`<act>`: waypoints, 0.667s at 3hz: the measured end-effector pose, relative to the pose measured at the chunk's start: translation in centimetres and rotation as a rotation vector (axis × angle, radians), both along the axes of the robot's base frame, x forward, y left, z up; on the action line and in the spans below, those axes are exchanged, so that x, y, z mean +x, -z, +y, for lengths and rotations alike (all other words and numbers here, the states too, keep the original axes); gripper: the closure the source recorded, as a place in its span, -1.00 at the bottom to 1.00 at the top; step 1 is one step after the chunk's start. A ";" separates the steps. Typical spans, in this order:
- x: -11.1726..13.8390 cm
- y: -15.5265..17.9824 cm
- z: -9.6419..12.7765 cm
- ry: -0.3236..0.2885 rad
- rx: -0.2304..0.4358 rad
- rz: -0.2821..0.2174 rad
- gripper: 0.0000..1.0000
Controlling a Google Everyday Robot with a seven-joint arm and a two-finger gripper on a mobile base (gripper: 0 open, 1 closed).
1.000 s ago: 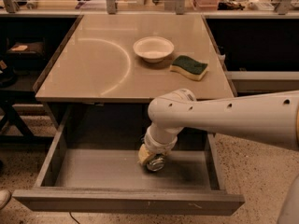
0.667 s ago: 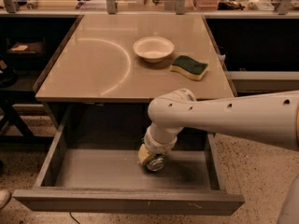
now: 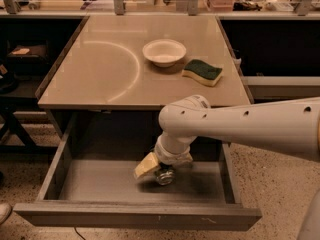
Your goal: Place green can into top drawer
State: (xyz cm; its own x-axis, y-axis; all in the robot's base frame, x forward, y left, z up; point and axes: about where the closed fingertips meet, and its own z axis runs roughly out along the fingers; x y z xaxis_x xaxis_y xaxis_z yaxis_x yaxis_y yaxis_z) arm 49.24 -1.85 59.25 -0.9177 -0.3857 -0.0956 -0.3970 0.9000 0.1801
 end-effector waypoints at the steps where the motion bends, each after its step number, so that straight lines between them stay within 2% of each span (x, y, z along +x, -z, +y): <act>1: -0.1 -0.2 0.1 0.000 -0.008 0.001 -1.00; 2: -1.6 -3.0 -0.2 0.019 -0.035 -0.017 -1.00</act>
Offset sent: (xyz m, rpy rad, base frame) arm -0.0465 -0.0087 0.0881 -0.0893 -0.0565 -0.0611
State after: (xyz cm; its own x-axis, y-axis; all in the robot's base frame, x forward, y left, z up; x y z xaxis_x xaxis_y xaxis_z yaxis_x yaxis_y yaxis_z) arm 47.68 -2.07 62.21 -0.9231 -0.3718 -0.0983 -0.3828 0.9129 0.1419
